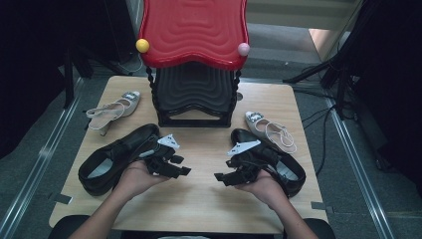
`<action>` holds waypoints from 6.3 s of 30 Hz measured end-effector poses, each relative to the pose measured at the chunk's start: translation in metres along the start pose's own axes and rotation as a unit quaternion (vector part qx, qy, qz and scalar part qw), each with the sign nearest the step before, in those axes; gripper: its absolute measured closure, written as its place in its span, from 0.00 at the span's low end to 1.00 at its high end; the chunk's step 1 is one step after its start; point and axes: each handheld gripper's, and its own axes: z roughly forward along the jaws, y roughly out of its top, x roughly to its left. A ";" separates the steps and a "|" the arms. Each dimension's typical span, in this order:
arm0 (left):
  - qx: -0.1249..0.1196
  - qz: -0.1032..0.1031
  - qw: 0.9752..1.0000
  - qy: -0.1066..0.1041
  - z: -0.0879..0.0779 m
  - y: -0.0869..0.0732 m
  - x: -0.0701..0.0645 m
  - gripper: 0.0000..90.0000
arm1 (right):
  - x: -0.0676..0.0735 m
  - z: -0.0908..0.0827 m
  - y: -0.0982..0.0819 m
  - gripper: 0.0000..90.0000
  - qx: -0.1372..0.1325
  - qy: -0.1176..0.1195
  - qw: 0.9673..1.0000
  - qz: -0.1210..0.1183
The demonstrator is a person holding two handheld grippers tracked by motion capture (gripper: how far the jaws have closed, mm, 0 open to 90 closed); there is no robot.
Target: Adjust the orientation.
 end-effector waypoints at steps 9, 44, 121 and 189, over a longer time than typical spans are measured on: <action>0.006 0.010 1.000 -0.005 -0.009 -0.001 -0.001 0.57 | 0.013 -0.006 0.004 0.55 -0.051 -0.020 0.996 -0.065; -0.015 -0.041 0.998 0.052 -0.091 -0.039 0.019 0.52 | 0.004 -0.011 0.018 0.50 -0.062 0.047 0.997 -0.025; 0.005 -0.149 0.984 0.102 -0.122 -0.066 0.040 0.92 | 0.004 0.012 0.031 0.55 -0.013 0.035 0.998 -0.042; 0.064 -0.022 0.997 -0.029 -0.066 0.004 0.002 0.60 | 0.010 -0.014 0.008 0.57 -0.046 0.004 0.999 0.027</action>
